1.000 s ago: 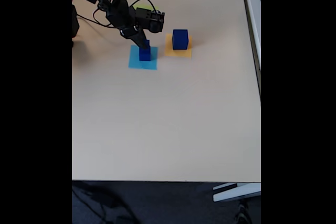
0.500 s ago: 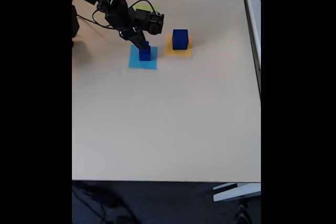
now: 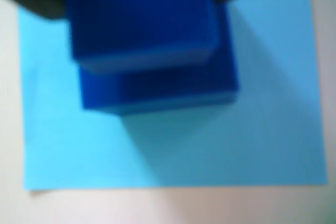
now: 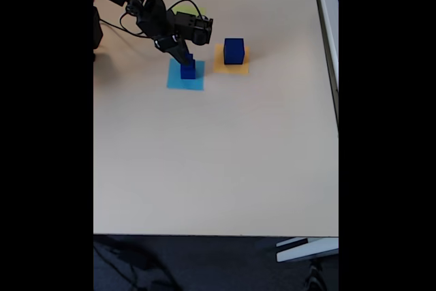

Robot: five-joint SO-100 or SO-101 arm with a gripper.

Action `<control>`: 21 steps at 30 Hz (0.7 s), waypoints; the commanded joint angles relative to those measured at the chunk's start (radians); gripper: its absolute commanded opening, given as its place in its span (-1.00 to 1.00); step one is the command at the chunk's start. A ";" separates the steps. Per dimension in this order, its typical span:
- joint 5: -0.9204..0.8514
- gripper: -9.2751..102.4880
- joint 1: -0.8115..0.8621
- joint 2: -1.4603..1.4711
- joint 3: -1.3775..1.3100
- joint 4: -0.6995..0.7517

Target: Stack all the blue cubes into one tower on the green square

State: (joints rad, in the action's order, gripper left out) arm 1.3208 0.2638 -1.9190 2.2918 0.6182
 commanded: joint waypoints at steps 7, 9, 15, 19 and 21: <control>0.002 -0.82 -0.002 -0.040 -0.020 -0.021; 0.002 -0.82 -0.002 -0.038 -0.021 -0.020; 0.002 -0.82 -0.002 -0.038 -0.021 -0.020; 0.002 -0.82 -0.003 -0.037 -0.028 -0.018; -0.002 -0.82 -0.003 -0.034 -0.037 -0.012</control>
State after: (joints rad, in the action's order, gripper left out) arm 1.3208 0.2638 -1.9190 2.2918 0.6182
